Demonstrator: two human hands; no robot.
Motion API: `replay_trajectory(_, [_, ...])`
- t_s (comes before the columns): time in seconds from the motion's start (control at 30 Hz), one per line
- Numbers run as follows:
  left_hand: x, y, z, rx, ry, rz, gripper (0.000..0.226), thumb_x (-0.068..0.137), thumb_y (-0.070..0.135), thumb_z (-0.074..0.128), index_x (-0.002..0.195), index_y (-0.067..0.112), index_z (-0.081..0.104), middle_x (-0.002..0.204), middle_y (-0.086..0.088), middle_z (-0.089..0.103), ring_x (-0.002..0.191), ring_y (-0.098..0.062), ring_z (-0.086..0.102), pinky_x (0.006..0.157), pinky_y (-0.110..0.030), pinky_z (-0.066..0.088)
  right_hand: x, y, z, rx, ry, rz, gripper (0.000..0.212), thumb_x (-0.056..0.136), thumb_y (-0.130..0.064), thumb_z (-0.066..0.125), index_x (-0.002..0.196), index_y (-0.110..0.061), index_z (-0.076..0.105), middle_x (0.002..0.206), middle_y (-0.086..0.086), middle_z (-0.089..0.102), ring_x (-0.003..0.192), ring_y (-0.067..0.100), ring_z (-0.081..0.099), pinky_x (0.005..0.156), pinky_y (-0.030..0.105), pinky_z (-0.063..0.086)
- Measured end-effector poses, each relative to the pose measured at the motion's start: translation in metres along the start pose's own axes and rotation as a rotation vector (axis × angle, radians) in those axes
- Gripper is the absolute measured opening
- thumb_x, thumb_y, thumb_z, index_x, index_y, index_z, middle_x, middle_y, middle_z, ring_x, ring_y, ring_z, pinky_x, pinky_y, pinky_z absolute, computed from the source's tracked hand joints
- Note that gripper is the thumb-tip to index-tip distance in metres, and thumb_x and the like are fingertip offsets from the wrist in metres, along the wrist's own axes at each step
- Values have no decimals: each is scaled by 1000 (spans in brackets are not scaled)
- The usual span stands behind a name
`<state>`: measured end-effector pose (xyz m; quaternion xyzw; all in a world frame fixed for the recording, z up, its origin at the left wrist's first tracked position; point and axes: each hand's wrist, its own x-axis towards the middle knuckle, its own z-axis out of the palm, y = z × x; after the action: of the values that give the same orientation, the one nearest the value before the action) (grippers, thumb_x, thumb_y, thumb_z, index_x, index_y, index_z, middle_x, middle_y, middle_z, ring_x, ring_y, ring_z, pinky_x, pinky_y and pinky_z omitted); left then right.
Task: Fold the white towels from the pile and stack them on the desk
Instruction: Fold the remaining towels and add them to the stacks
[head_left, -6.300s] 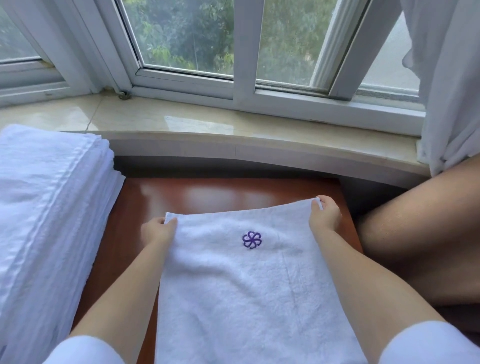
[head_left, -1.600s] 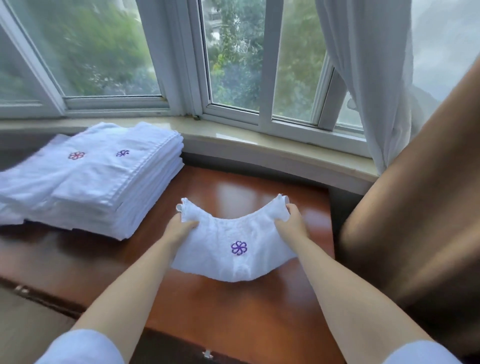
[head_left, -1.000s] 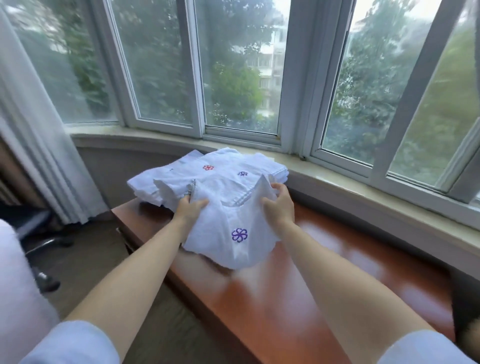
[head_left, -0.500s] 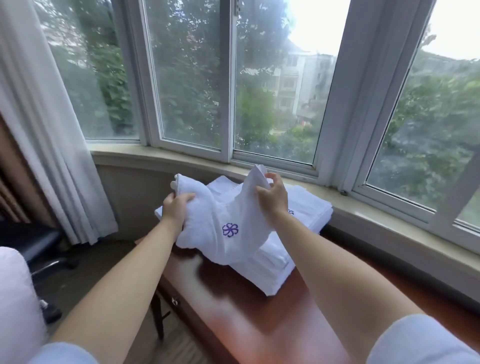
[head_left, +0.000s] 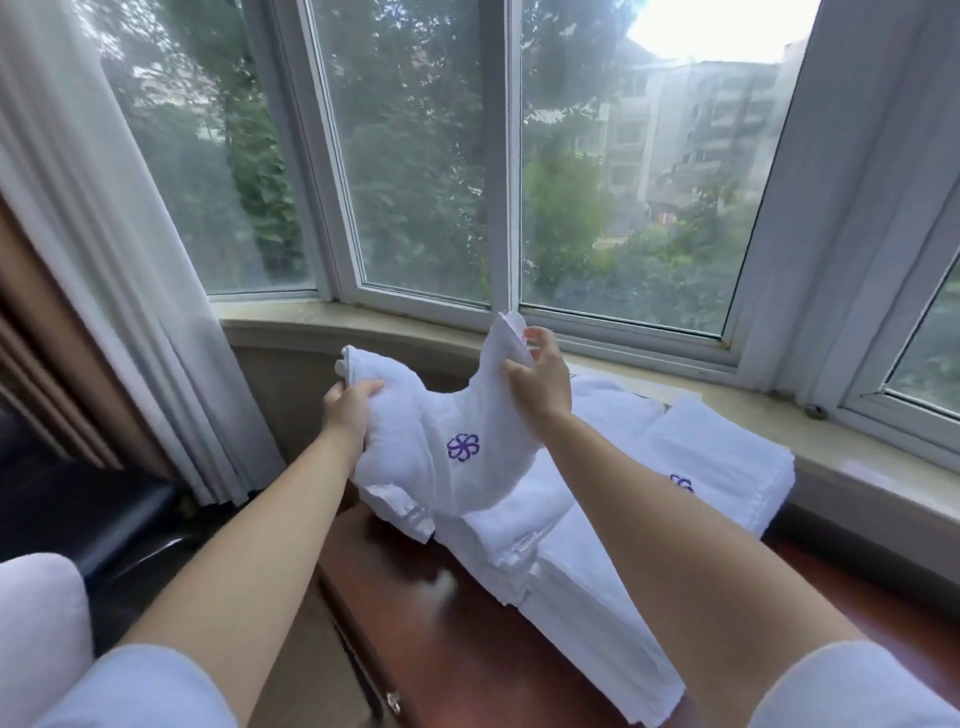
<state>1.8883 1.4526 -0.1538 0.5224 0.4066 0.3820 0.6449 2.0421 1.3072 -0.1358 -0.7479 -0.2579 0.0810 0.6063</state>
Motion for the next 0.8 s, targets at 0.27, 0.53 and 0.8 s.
replay_trajectory(0.27, [88, -4, -13, 88, -116, -97, 37, 80, 19, 57, 114, 4, 59, 86, -12, 61, 77, -28, 61, 65, -31, 48, 59, 12, 56, -85, 65, 82, 50, 80, -12, 46, 127, -28, 44, 87, -11, 55, 82, 21, 56, 71, 28, 38])
replay_trajectory(0.53, [189, 12, -26, 99, -465, -177, 39, 82, 5, 53, 119, 16, 45, 92, -10, 53, 80, -26, 55, 62, -30, 46, 104, -3, 130, -306, 165, 86, 54, 79, -10, 42, 129, -30, 43, 92, -9, 56, 86, 26, 59, 77, 35, 46])
replay_trajectory(0.8, [258, 5, -13, 151, -586, -308, 7, 89, 22, 55, 92, 16, 55, 73, -3, 57, 59, -17, 56, 48, -24, 45, 143, -8, 165, -394, 256, 77, 52, 79, -11, 44, 127, -32, 45, 98, -10, 58, 77, 21, 57, 66, 31, 42])
